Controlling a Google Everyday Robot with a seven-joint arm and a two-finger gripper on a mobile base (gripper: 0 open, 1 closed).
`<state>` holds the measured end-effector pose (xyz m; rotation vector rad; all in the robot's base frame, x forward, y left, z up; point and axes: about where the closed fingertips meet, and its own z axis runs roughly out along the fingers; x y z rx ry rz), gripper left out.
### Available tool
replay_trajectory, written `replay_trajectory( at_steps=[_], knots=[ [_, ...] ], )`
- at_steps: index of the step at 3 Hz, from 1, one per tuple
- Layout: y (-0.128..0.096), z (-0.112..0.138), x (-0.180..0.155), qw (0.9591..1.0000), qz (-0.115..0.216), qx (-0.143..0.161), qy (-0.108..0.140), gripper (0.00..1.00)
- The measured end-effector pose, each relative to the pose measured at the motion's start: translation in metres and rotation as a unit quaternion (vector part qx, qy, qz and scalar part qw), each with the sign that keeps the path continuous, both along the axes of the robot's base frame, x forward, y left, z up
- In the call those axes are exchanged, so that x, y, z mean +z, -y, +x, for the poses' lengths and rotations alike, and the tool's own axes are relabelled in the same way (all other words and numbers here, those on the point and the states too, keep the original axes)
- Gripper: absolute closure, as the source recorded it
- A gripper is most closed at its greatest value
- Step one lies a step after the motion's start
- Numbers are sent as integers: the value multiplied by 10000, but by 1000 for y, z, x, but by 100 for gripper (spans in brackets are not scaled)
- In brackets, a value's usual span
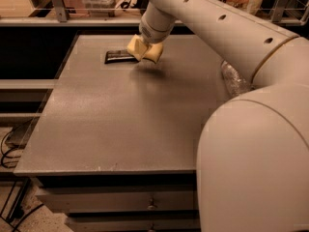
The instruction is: Move sponge near rxbar chocolate
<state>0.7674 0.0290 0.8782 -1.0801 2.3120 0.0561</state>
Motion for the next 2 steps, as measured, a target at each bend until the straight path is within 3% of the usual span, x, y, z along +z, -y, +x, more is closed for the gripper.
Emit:
replay_trajectory(
  at_steps=[1,2],
  knots=[
    [11,3,1,9998,-99,-137,43,0],
    [11,3,1,9998,-99,-137,43,0]
  ],
)
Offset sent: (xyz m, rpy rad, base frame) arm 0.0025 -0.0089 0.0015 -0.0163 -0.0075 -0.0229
